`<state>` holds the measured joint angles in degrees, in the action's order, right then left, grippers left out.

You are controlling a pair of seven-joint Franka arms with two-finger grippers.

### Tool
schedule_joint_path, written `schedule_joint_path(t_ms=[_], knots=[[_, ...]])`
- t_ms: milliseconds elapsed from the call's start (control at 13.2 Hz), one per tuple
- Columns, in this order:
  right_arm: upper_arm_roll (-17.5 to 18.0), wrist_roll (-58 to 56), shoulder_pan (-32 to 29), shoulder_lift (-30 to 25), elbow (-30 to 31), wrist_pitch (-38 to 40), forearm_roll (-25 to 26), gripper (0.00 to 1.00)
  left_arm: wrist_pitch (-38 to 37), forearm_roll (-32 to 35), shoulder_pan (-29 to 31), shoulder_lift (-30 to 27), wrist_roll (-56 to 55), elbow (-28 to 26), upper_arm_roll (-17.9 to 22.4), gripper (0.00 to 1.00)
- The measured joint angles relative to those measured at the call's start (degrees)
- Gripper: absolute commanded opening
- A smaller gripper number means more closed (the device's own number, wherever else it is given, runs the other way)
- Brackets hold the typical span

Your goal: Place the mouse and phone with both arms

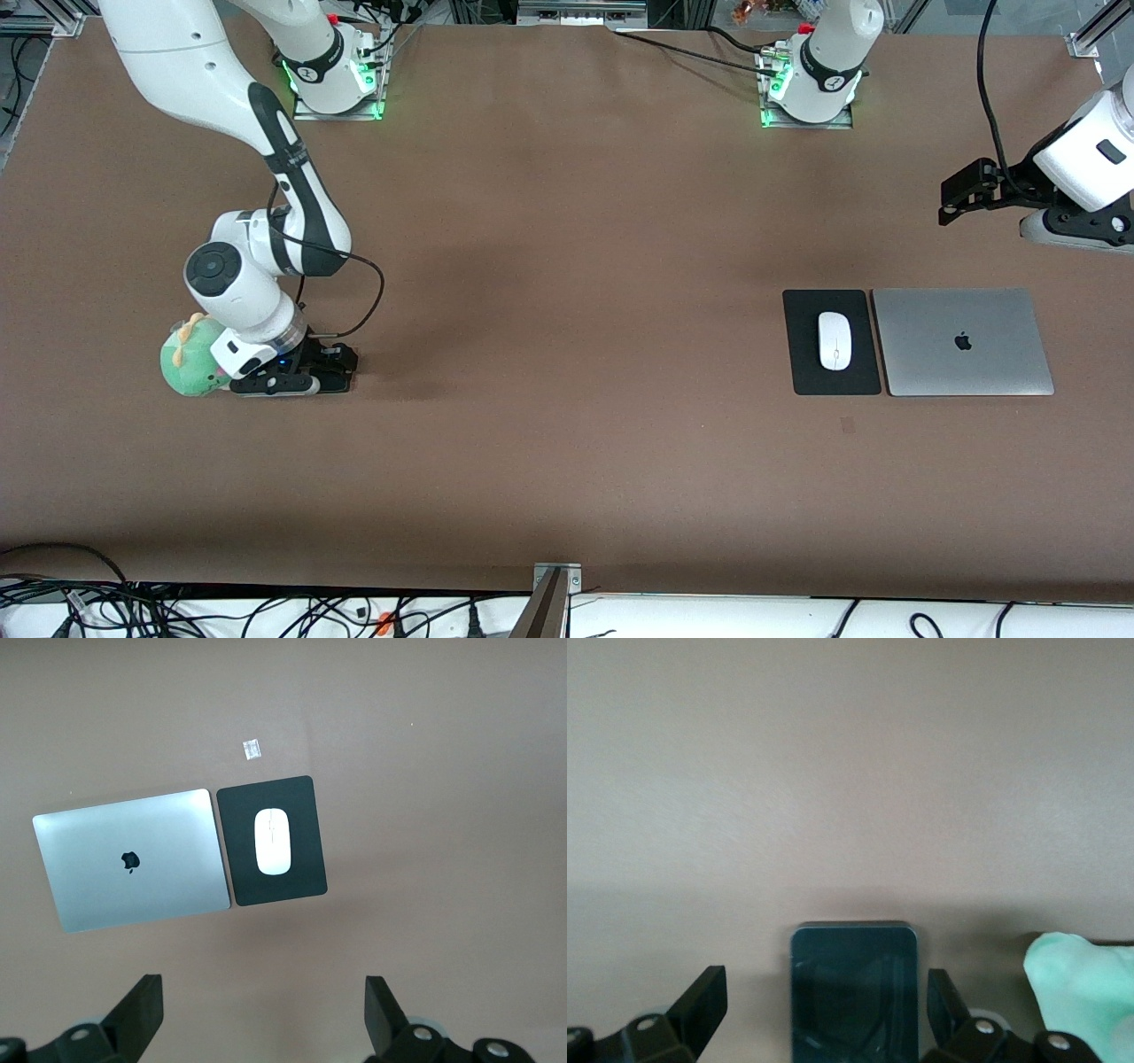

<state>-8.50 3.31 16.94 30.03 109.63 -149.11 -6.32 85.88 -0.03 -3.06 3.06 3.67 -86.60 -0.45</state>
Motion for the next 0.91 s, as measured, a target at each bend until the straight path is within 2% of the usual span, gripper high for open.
schedule_joint_path(t_ms=[227, 607, 910], knots=[[-0.05, -0.3, -0.23, -4.49, -3.79, 8.82, -2.67, 1.0, -0.04, 0.0, 0.0, 0.0, 0.0, -0.01, 0.0, 1.0], [-2.2, -2.23, -0.74, -13.1, -4.59, 18.53, -2.8, 1.0, -0.11, 0.0, 0.0, -0.01, 0.0, -0.01, 0.0, 1.0], [-3.84, -3.0, -2.12, -21.82, -7.03, 35.43, -2.75, 1.0, -0.16, 0.0, 0.0, -0.02, 0.0, -0.02, 0.0, 1.0]])
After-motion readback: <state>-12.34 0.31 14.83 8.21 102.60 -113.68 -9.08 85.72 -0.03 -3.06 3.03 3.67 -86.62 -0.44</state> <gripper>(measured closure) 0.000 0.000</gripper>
